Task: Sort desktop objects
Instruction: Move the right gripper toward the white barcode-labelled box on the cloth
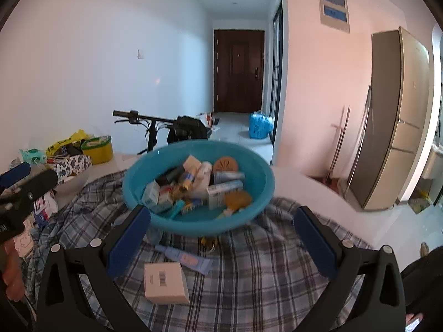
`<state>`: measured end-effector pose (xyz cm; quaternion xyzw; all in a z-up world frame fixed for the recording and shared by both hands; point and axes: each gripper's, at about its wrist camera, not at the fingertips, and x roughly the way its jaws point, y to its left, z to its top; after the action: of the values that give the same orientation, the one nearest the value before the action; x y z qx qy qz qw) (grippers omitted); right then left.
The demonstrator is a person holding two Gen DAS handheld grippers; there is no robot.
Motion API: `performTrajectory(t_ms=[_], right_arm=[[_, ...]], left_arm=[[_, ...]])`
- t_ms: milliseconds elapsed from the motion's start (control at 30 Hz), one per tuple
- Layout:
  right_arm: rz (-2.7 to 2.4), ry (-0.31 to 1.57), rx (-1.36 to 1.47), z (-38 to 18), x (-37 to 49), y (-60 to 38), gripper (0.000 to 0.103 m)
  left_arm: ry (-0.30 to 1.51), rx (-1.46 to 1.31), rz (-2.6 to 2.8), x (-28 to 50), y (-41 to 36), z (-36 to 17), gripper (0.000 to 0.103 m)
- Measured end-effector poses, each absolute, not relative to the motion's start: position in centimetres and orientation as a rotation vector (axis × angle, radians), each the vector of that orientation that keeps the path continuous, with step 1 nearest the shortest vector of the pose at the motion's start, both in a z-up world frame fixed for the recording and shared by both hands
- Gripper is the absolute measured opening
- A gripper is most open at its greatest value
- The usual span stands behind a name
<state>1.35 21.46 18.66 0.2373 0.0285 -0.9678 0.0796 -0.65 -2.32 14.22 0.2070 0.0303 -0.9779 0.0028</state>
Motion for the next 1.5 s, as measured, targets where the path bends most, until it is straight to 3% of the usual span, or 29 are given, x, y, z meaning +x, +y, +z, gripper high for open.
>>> performTrajectory(t_ms=[300, 767, 1233, 1367, 1500], right_arm=[[-2.9, 0.084, 0.567, 22.8, 2.3, 20.6, 0.103], [-2.916, 0.05, 0.491, 24.2, 3.6, 21.0, 0.103], [-2.836, 0.008, 0.598, 20.6, 3.7, 20.5, 0.102], [-2.817, 0.023, 0.648, 19.4, 3.8, 20.5, 0.092], [-2.81, 0.015, 0.682, 18.4, 3.8, 20.8, 0.092]], left_arm=[[0.09, 0.545, -3.074, 0.1, -2.6, 17.4, 0.103], [0.097, 0.462, -3.077, 1.9, -2.9, 18.4, 0.103], [0.045, 0.584, -3.096, 1.1, -1.6, 15.9, 0.103], [0.015, 0.597, -3.078, 1.0, -1.3, 15.0, 0.103], [0.013, 0.616, -3.069, 0.9, -1.3, 14.2, 0.102]])
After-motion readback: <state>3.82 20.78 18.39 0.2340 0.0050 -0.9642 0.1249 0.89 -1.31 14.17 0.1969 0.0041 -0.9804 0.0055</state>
